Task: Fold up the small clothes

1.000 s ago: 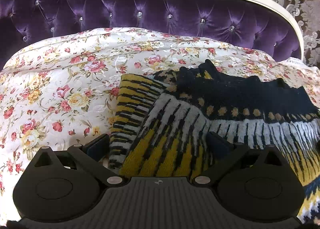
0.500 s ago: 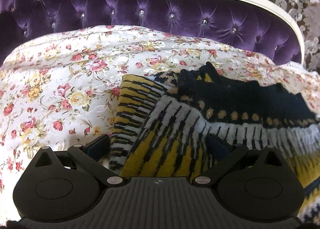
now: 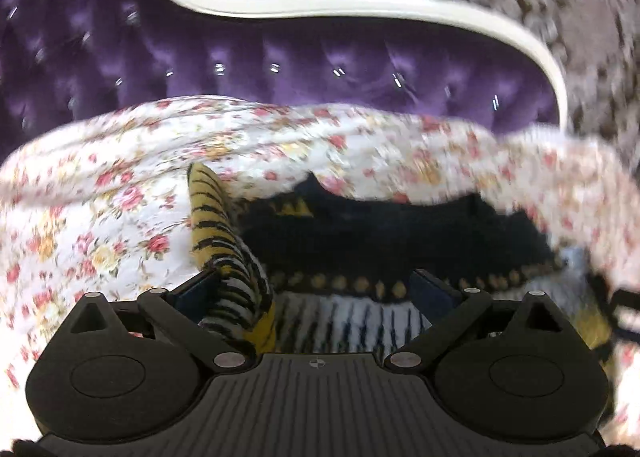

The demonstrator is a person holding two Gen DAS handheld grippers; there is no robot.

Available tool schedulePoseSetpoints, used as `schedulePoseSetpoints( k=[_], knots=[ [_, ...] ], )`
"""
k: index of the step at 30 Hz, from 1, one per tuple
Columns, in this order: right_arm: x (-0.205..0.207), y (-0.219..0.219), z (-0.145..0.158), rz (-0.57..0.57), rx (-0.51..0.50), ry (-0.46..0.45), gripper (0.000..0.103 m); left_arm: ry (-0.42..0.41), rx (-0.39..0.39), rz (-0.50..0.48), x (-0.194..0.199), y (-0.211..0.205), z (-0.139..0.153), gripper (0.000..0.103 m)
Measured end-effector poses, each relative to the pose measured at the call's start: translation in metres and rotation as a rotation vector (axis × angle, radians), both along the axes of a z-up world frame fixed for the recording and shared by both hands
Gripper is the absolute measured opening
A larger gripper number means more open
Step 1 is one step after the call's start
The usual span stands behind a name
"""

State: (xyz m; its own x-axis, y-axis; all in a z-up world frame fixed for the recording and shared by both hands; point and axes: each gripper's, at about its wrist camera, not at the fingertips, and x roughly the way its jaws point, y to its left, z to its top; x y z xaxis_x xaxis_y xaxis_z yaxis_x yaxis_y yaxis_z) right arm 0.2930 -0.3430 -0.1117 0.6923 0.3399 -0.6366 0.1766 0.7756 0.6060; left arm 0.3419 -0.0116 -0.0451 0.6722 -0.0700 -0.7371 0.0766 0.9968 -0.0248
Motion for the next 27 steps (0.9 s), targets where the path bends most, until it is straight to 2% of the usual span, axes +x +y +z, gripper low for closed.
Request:
schedulePoseSetpoints(
  k=[3,6,10,12,14,17,23,25,27],
  knots=[
    [-0.002,-0.004,0.001,-0.004,0.023,-0.001,0.103,0.002,0.055,-0.024,-0.002,-0.003,-0.003,0.101],
    [-0.003,-0.006,0.003,-0.007,0.033,-0.006,0.103,0.022,0.062,0.004,-0.003,0.020,-0.002,0.101],
    [-0.003,-0.006,0.007,-0.014,0.035,-0.016,0.103,0.001,0.182,0.056,-0.005,0.056,0.003,0.100],
    [-0.003,-0.006,0.007,-0.015,0.039,-0.017,0.103,-0.006,0.214,0.068,-0.007,0.072,0.009,0.100],
    [-0.003,-0.004,0.007,-0.014,0.037,-0.016,0.103,-0.021,0.193,0.081,-0.010,0.081,0.019,0.101],
    [-0.003,-0.004,0.007,-0.014,0.037,-0.013,0.103,-0.044,0.107,0.059,-0.015,0.077,0.031,0.102],
    [-0.002,-0.004,0.003,-0.013,0.041,0.001,0.103,0.009,-0.044,-0.071,-0.013,0.021,0.025,0.102],
    [-0.003,-0.005,0.002,-0.012,0.051,0.006,0.103,0.040,-0.053,-0.079,-0.007,0.004,0.014,0.102],
    [-0.003,-0.006,0.001,-0.013,0.057,0.010,0.103,0.061,-0.030,-0.087,-0.001,-0.011,0.001,0.102]
  ],
)
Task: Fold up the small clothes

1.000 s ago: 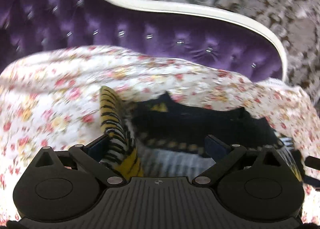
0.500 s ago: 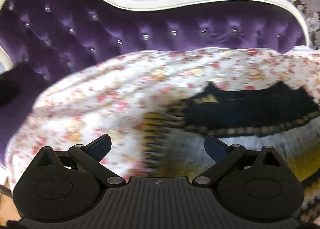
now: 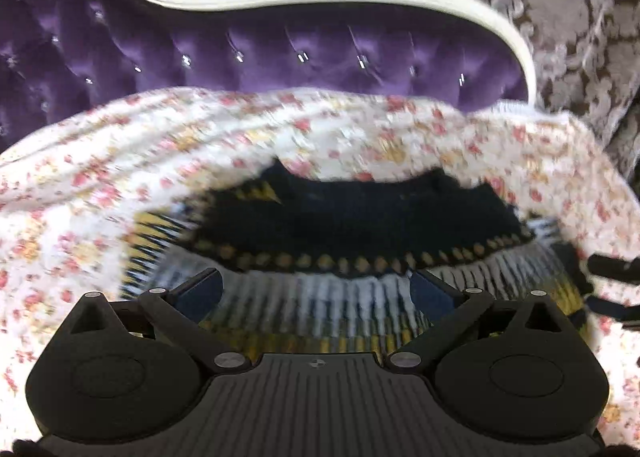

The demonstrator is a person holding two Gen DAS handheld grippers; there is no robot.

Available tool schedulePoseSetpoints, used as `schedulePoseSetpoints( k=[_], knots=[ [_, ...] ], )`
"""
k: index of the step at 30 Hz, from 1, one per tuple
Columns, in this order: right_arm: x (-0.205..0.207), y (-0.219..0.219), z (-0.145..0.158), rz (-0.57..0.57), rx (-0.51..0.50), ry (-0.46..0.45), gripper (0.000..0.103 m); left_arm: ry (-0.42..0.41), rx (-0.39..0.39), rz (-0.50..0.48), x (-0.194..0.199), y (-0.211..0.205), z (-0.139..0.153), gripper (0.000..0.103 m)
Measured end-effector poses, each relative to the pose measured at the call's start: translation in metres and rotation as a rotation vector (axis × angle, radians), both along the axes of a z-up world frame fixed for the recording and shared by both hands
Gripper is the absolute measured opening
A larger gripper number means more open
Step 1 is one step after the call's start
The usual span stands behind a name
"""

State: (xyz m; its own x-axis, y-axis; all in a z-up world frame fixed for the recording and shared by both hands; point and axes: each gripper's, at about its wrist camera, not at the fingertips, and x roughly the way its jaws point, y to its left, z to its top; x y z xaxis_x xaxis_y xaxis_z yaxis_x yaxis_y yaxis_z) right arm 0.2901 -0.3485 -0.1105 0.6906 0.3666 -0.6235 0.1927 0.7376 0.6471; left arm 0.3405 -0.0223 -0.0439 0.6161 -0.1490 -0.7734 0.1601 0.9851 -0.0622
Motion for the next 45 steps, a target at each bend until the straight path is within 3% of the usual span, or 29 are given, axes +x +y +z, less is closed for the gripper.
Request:
schedulePoseSetpoints(
  k=[4,8,19,23,28,32,35,45],
  knots=[
    [0.000,-0.002,0.000,-0.002,0.015,0.002,0.103,0.014,0.080,-0.009,0.003,-0.016,-0.024,0.102],
    [0.001,-0.004,0.000,-0.007,0.035,0.005,0.103,0.063,0.213,-0.041,0.007,-0.027,-0.051,0.103],
    [-0.001,-0.014,-0.003,0.006,0.069,0.010,0.103,0.052,0.137,-0.020,-0.015,-0.012,-0.043,0.103],
    [0.001,-0.027,-0.011,-0.015,0.096,0.043,0.103,0.088,0.098,-0.027,-0.029,-0.006,-0.042,0.103],
    [0.000,-0.041,-0.023,-0.026,0.205,0.050,0.103,0.063,0.090,-0.021,-0.037,-0.005,-0.048,0.103],
    [0.002,-0.040,-0.032,-0.007,0.274,0.036,0.103,0.061,0.115,-0.022,-0.038,-0.009,-0.048,0.103],
    [0.008,-0.034,-0.036,0.022,0.305,0.021,0.103,0.061,0.089,-0.022,-0.038,-0.006,-0.048,0.103],
    [0.025,-0.013,-0.037,0.102,0.266,-0.091,0.103,0.036,0.095,-0.004,-0.042,-0.008,-0.051,0.103]
  ],
)
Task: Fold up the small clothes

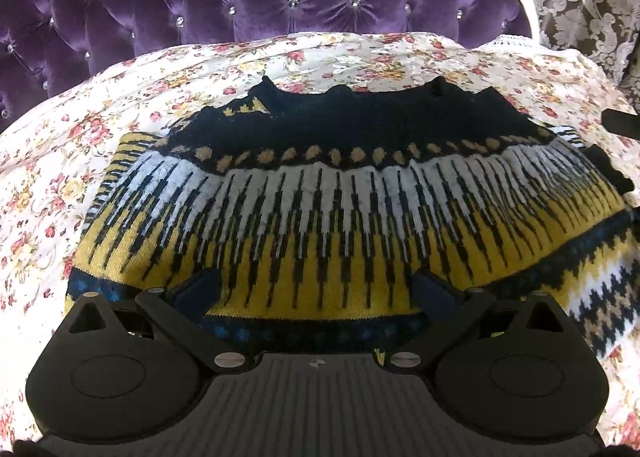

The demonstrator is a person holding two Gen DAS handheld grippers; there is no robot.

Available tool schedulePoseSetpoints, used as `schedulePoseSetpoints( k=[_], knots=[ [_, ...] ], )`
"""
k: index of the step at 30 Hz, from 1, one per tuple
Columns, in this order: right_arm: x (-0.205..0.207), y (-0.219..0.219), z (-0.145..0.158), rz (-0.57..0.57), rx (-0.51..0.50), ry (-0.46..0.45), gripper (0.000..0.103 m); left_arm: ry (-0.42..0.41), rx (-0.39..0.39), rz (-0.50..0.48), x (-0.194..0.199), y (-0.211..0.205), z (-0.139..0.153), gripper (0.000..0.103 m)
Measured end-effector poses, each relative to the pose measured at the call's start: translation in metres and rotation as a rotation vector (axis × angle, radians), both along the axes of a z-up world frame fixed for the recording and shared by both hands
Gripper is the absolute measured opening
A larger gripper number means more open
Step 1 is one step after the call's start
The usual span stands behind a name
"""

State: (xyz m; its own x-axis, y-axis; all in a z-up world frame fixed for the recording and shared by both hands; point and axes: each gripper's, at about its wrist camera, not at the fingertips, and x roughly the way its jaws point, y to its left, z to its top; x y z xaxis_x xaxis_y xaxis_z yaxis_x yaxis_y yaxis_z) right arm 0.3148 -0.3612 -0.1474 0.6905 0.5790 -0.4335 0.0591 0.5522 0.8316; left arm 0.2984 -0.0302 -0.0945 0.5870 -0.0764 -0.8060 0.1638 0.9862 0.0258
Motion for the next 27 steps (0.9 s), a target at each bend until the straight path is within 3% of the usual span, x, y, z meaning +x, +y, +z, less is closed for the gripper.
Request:
schedulePoseSetpoints(
  k=[5,11,17,18,19,20,21,22,27],
  knots=[
    [0.001,0.010,0.004,0.041,-0.092,-0.029,0.103,0.031,-0.031,0.018,0.001,0.005,0.005,0.103],
    [0.004,0.001,0.003,0.080,-0.046,0.008,0.103,0.084,-0.096,0.007,-0.023,0.008,0.006,0.102],
    [0.000,0.007,0.005,0.146,-0.083,0.002,0.102,0.054,-0.037,-0.034,-0.047,-0.003,-0.002,0.102],
    [0.000,0.008,0.006,0.146,-0.096,0.002,0.094,0.041,-0.031,-0.035,-0.049,-0.004,-0.003,0.102],
    [-0.001,0.009,0.007,0.140,-0.110,0.008,0.075,0.036,-0.037,-0.030,-0.050,-0.003,-0.003,0.102],
    [-0.001,0.010,0.007,0.136,-0.122,0.020,0.065,0.034,-0.047,-0.023,-0.049,-0.002,-0.003,0.102],
    [-0.001,0.011,0.006,0.134,-0.133,0.031,0.045,0.033,-0.061,-0.015,-0.050,0.000,-0.002,0.102],
    [-0.001,0.012,0.005,0.133,-0.150,0.041,0.036,0.032,-0.078,-0.006,-0.050,0.003,0.000,0.102],
    [-0.007,0.026,0.021,0.126,-0.269,0.012,0.033,0.015,-0.170,0.051,-0.056,0.026,0.012,0.102]
  ],
)
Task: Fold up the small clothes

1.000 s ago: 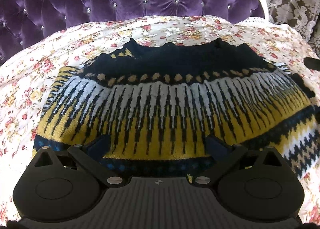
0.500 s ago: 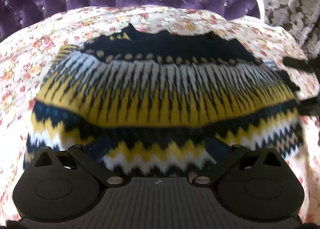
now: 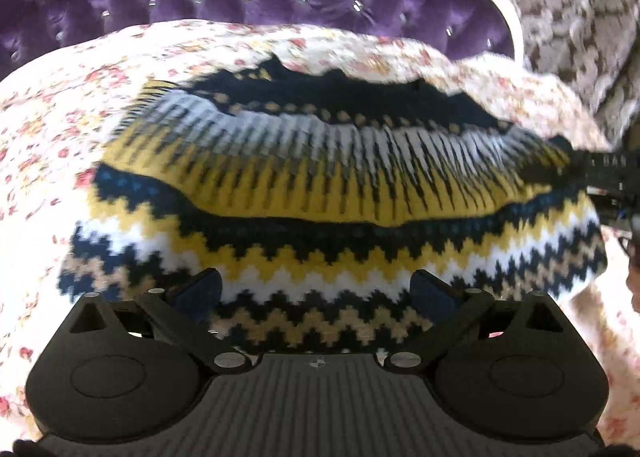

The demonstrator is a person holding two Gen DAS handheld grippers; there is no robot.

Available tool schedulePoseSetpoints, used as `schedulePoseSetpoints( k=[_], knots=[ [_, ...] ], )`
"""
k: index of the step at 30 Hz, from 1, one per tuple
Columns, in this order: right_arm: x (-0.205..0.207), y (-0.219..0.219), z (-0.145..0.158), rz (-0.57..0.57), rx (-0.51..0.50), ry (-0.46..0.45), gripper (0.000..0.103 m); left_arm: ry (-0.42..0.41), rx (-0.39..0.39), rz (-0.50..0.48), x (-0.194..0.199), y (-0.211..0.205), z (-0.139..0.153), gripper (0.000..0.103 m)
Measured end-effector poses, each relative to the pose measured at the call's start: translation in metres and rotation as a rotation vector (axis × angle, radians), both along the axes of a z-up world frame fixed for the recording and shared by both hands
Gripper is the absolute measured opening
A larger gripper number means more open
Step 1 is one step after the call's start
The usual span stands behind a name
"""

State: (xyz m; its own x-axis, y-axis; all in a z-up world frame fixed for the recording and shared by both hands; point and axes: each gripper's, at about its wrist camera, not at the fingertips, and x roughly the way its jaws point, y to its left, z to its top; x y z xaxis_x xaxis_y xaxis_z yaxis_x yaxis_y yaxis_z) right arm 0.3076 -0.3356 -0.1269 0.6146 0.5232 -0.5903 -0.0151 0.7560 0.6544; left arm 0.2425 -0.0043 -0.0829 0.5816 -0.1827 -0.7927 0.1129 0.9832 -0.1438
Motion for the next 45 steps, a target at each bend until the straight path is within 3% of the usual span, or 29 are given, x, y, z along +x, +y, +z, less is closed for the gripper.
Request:
schedulePoseSetpoints(
  k=[4,10,18,28,33,35,37,39,45],
  knots=[
    [-0.009,0.014,0.019,-0.004,-0.082,-0.053,0.033,-0.039,-0.015,0.066,-0.002,0.027,0.014,0.102],
    [-0.012,0.040,0.046,-0.013,-0.121,-0.088,0.033,-0.097,0.041,0.142,-0.004,0.080,0.034,0.102],
    [0.011,0.118,0.085,0.097,-0.180,-0.111,0.033,-0.076,-0.039,0.233,-0.012,0.144,0.035,0.101],
    [0.038,0.237,0.070,0.267,-0.229,-0.063,0.033,-0.034,-0.129,0.272,-0.024,0.186,0.026,0.101],
    [0.039,0.283,0.052,0.324,-0.330,-0.043,0.033,-0.022,-0.148,0.276,-0.026,0.196,0.021,0.101],
    [0.036,0.295,0.049,0.341,-0.375,-0.055,0.039,-0.019,-0.153,0.276,-0.027,0.198,0.020,0.101],
    [0.032,0.301,0.050,0.366,-0.391,-0.083,0.055,-0.017,-0.156,0.275,-0.028,0.199,0.020,0.101],
    [0.030,0.305,0.055,0.404,-0.347,-0.113,0.069,-0.021,-0.152,0.271,-0.028,0.198,0.022,0.101],
    [0.009,0.288,0.085,0.399,-0.241,-0.238,0.069,-0.058,-0.128,0.233,-0.025,0.193,0.039,0.101]
  ],
)
